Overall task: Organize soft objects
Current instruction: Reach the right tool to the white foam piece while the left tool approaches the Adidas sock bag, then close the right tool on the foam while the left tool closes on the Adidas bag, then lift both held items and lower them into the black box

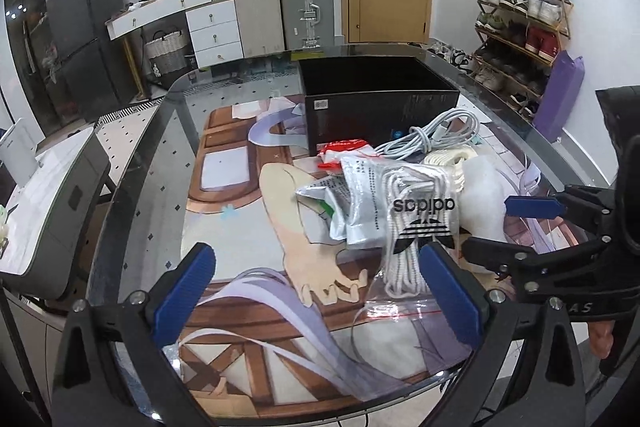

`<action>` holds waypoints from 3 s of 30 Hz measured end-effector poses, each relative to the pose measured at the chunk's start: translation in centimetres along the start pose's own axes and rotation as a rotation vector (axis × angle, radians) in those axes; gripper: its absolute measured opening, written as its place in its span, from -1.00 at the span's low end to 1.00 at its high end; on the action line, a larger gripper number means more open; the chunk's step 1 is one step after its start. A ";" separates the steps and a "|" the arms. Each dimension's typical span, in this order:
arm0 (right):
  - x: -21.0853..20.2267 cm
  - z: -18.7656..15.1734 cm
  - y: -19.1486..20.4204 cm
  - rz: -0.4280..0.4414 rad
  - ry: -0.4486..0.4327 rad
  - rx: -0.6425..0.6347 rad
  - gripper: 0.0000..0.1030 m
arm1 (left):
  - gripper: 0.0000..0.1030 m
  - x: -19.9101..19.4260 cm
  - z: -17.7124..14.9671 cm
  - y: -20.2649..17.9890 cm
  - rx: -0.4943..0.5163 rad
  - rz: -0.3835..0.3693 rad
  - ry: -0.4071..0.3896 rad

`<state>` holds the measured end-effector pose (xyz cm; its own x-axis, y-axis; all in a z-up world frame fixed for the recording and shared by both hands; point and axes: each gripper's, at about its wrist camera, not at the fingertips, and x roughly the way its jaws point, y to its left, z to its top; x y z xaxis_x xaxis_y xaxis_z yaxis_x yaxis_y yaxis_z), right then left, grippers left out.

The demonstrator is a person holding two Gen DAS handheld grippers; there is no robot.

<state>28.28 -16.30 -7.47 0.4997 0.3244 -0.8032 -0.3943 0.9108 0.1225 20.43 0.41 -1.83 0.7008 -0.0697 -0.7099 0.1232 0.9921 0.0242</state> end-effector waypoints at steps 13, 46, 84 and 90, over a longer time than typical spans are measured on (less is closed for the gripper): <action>-1.0 0.1 -1.4 0.020 -0.004 0.028 -0.38 | 0.94 0.9 0.1 -2.4 0.044 -0.050 -0.014; -2.0 -0.4 -2.4 0.008 -0.021 0.047 -0.38 | -0.05 5.2 0.4 -5.0 0.070 -0.157 0.077; -7.2 13.6 -2.1 -0.037 -0.315 -0.033 -0.38 | -0.37 2.9 14.3 1.2 -0.015 -0.132 -0.161; -3.2 16.6 -3.7 -0.064 -0.272 -0.005 -0.38 | -0.37 6.1 16.2 2.1 -0.067 -0.147 -0.142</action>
<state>40.94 -16.50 4.35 0.7119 0.3234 -0.6233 -0.3585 0.9306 0.0735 36.33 0.34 5.30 0.7713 -0.2236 -0.5958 0.1881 0.9745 -0.1222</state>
